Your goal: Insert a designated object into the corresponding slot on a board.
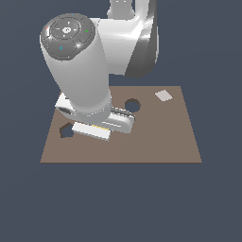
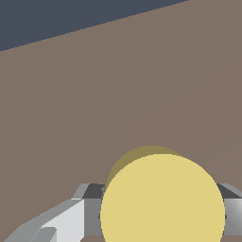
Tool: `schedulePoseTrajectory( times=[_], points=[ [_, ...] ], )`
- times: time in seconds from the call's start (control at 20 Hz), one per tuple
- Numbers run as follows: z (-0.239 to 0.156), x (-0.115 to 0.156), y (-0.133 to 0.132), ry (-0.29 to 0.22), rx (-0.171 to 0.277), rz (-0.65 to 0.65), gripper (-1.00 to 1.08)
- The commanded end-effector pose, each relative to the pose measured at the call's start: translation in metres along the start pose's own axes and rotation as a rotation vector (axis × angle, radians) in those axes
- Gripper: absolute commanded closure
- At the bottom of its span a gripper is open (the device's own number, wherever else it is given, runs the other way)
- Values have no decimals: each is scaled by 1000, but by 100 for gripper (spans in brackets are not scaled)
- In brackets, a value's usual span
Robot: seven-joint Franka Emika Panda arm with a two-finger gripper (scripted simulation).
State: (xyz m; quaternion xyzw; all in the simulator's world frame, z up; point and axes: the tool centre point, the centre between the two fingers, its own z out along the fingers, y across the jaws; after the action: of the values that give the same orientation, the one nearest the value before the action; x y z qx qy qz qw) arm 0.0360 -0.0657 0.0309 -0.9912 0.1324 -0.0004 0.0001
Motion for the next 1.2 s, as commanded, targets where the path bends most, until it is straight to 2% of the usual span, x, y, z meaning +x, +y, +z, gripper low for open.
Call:
schedulePoseTrajectory(
  times=[0.0,0.3,0.6,1.15],
  points=[
    [-2,0,0,0,0,0,108],
    [-2,0,0,-1,0,-7,108],
    [-2,2,-4,-1,0,-68,108],
    [-3,7,-23,-1,-1,-339,108]
  ],
)
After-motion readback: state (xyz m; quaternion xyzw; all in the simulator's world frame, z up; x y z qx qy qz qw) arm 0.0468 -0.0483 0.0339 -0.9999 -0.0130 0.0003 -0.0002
